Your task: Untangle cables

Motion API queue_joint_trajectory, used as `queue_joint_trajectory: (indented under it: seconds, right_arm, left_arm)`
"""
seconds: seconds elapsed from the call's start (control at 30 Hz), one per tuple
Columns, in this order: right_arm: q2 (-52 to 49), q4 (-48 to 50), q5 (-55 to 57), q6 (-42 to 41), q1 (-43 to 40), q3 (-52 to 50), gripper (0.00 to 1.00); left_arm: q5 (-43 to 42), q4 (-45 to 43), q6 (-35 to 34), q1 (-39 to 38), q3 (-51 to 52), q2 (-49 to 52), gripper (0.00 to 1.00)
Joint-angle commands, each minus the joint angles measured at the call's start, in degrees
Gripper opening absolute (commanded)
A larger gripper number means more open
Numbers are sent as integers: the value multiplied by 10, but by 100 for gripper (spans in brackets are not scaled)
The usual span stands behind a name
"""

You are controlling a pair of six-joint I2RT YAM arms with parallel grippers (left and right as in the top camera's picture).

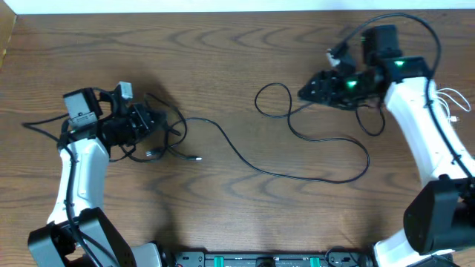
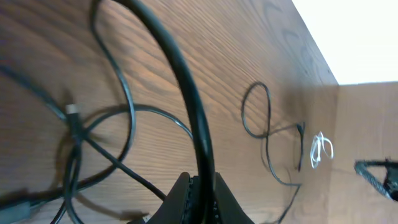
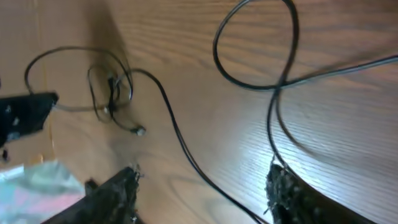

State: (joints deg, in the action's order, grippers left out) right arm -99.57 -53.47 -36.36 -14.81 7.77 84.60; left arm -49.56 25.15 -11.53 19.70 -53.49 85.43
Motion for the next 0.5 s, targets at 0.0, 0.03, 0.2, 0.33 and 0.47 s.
queue_joint_trajectory:
  seconds: [0.0, 0.03, 0.2, 0.33, 0.47]
  right_arm:
    - [7, 24, 94, -95, 55, -1, 63]
    - [6, 32, 107, -101, 66, -1, 63]
    - [-5, 97, 193, -93, 147, -1, 69]
    - [-7, 130, 232, -68, 187, -1, 60]
    - [-11, 151, 232, -68, 215, -1, 55]
  left_arm:
    - [-21, 23, 12, -15, -2, 3, 8]
    - [-21, 37, 12, -17, -2, 3, 7]
    - [9, 134, 19, -33, -2, 3, 8]
    - [104, 185, 19, -60, -2, 3, 8]
    - [132, 189, 18, -90, -2, 3, 8]
